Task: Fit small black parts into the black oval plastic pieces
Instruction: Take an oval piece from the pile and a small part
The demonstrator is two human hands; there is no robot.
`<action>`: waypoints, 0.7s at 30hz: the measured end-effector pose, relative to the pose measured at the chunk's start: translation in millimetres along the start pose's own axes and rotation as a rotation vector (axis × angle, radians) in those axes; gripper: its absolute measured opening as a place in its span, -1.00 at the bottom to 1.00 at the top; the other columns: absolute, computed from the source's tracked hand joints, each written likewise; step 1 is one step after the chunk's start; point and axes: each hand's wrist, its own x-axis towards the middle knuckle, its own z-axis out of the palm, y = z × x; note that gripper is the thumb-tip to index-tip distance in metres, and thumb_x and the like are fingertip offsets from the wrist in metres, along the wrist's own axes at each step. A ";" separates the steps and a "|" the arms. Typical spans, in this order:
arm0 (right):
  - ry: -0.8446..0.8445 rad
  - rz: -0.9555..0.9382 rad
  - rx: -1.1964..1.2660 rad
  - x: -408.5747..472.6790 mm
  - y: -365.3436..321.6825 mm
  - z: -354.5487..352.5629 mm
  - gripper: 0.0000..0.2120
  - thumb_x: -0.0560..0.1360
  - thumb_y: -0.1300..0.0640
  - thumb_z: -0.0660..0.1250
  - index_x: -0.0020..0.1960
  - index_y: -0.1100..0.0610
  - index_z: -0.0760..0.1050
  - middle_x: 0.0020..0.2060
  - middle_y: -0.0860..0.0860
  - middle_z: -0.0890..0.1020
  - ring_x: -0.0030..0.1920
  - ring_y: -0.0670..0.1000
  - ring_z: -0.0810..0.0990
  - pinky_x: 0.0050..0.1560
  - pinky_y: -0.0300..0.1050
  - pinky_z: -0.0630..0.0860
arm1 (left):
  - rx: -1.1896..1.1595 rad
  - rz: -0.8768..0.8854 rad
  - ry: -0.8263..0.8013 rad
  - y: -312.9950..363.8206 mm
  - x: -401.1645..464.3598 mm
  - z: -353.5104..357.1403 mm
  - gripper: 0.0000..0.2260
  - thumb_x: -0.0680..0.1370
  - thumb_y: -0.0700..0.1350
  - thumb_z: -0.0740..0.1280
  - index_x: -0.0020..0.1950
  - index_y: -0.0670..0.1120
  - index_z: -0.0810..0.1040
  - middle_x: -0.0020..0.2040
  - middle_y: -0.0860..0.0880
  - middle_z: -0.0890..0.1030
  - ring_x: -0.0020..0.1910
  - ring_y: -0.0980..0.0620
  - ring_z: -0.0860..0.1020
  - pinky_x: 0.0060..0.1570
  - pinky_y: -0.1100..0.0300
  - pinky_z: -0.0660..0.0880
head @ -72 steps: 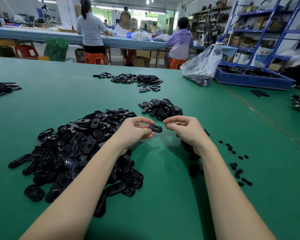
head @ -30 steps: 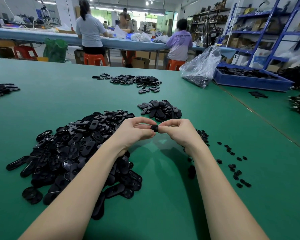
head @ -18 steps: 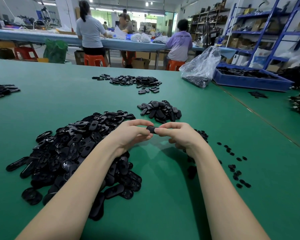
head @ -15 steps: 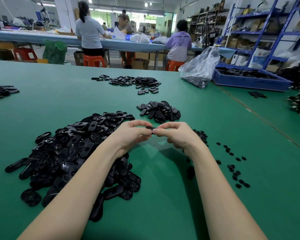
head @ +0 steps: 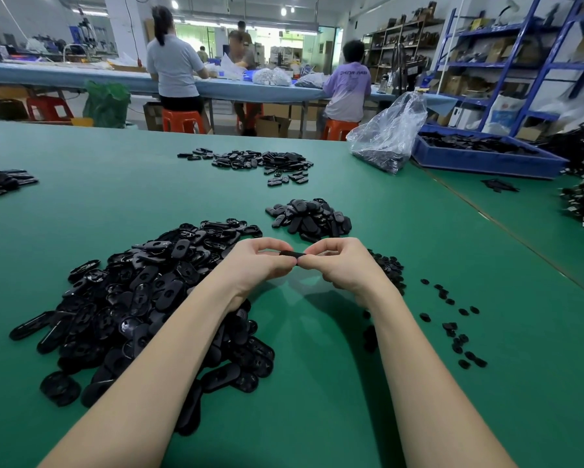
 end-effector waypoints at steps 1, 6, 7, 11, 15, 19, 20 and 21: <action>-0.001 -0.011 0.007 0.5 0.4 1.0 -0.89 0.40 0.09 0.58 -0.21 0.04 0.66 -0.48 -0.20 0.55 -0.55 -0.26 0.42 -0.48 -0.42 0.29 | -0.011 0.003 0.004 0.1 0.2 -0.9 -0.87 0.49 -0.34 0.46 -0.06 -0.13 0.63 -0.21 -0.07 0.69 -0.26 0.08 0.62 -0.12 0.32 0.58; -0.006 -0.033 0.066 -0.9 2.0 1.4 -0.86 0.42 0.07 0.58 -0.21 0.03 0.64 -0.47 -0.21 0.56 -0.53 -0.25 0.43 -0.47 -0.40 0.34 | -0.020 0.029 0.013 1.2 1.3 -1.9 -0.87 0.49 -0.34 0.46 -0.07 -0.12 0.66 -0.14 -0.10 0.72 -0.13 0.02 0.66 0.12 0.19 0.59; -0.004 -0.032 0.070 -1.4 2.1 1.6 -0.86 0.42 0.07 0.58 -0.21 0.04 0.64 -0.49 -0.23 0.56 -0.53 -0.26 0.44 -0.49 -0.42 0.33 | -0.020 0.030 0.011 1.1 1.3 -1.8 -0.87 0.49 -0.35 0.46 -0.07 -0.13 0.66 -0.14 -0.10 0.72 -0.12 0.02 0.66 0.12 0.19 0.59; 0.017 -0.035 0.089 -2.0 2.4 3.7 -0.86 0.44 0.10 0.57 -0.21 0.07 0.62 -0.52 -0.24 0.53 -0.54 -0.28 0.43 -0.49 -0.44 0.31 | -0.040 0.023 0.006 0.1 2.2 -2.0 -0.85 0.49 -0.37 0.44 -0.06 -0.15 0.67 -0.16 -0.08 0.72 -0.13 0.03 0.67 0.10 0.21 0.61; 0.033 -0.067 0.091 -2.8 0.5 5.6 -0.86 0.44 0.12 0.57 -0.22 0.09 0.62 -0.47 -0.18 0.55 -0.51 -0.27 0.42 -0.44 -0.45 0.33 | -0.074 0.016 -0.003 1.7 2.9 -4.3 -0.86 0.49 -0.38 0.45 -0.06 -0.16 0.68 -0.21 -0.05 0.72 -0.16 0.05 0.68 0.03 0.25 0.61; 0.079 -0.086 0.033 -2.7 -2.8 8.4 -0.84 0.42 0.10 0.56 -0.24 0.06 0.60 -0.41 -0.12 0.55 -0.49 -0.24 0.42 -0.42 -0.42 0.34 | -0.028 0.035 0.056 2.1 2.7 -0.1 -0.84 0.48 -0.36 0.47 -0.09 -0.11 0.67 -0.23 -0.03 0.72 -0.17 0.04 0.67 0.03 0.22 0.60; 0.092 -0.091 0.016 -2.9 -3.1 9.3 -0.83 0.41 0.09 0.56 -0.25 0.05 0.59 -0.43 -0.12 0.54 -0.50 -0.23 0.40 -0.43 -0.41 0.33 | -0.003 0.044 0.078 1.7 2.7 2.2 -0.84 0.48 -0.34 0.47 -0.10 -0.09 0.66 -0.23 -0.03 0.72 -0.19 0.06 0.67 -0.01 0.25 0.60; 0.108 -0.098 -0.004 -3.6 -3.2 10.2 -0.82 0.39 0.09 0.57 -0.27 0.04 0.57 -0.46 -0.15 0.51 -0.52 -0.23 0.38 -0.45 -0.41 0.32 | 0.019 0.054 0.097 1.3 2.1 3.8 -0.85 0.48 -0.33 0.48 -0.10 -0.07 0.66 -0.23 -0.02 0.72 -0.21 0.09 0.67 -0.08 0.30 0.59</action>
